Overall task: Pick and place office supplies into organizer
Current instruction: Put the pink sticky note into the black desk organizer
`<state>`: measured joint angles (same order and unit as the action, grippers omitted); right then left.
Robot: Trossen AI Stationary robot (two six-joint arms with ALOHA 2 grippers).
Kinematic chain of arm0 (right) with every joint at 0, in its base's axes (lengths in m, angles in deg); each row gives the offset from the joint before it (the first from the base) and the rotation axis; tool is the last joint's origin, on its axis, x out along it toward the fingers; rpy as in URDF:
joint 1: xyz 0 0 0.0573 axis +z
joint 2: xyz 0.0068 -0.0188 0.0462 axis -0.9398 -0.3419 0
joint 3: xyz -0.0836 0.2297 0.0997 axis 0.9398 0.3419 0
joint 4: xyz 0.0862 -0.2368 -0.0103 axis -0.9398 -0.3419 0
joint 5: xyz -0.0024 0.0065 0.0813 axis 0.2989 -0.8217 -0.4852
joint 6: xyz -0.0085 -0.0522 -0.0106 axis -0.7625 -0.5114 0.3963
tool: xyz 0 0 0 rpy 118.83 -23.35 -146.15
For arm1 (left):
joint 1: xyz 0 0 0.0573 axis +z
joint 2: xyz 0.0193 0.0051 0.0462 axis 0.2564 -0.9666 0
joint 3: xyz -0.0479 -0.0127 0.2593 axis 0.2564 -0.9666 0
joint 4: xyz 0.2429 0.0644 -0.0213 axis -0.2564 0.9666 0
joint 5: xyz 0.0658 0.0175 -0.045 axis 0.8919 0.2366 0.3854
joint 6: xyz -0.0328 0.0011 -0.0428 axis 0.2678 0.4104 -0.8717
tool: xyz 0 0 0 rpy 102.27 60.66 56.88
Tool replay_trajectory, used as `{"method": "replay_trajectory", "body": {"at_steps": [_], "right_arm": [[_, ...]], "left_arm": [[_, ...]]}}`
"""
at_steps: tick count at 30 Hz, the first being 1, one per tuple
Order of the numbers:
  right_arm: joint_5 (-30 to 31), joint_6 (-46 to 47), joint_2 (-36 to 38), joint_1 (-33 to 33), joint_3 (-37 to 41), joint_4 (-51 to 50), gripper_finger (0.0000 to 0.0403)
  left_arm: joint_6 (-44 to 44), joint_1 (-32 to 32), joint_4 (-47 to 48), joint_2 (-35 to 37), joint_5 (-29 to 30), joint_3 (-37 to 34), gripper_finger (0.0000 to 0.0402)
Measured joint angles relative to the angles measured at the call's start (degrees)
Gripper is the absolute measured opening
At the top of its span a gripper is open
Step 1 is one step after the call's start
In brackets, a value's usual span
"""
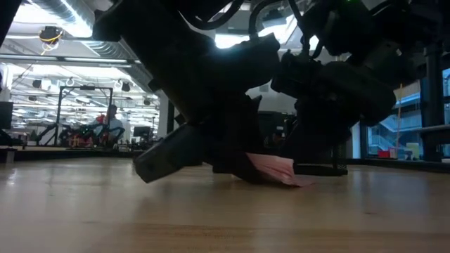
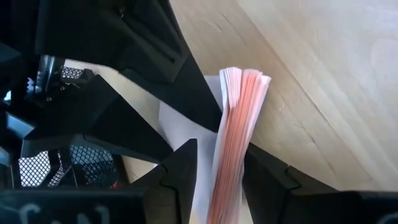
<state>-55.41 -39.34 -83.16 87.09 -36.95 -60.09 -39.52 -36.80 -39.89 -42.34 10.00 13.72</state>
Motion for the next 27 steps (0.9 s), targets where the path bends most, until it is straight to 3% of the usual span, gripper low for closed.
{"method": "replay_trajectory", "body": {"at_steps": [12, 27], "right_arm": [[-0.1, 4.1, 0.0, 0.0, 0.0, 0.2, 0.0236], [-0.7, 7.0, 0.5, 0.5, -0.1, 0.8, 0.0236]], "left_arm": [[-6.0, -0.3, -1.4, -0.2, 0.3, 0.0, 0.0081], [-5.9, -3.5, -0.9, -0.2, 5.7, 0.0, 0.0011]]}}
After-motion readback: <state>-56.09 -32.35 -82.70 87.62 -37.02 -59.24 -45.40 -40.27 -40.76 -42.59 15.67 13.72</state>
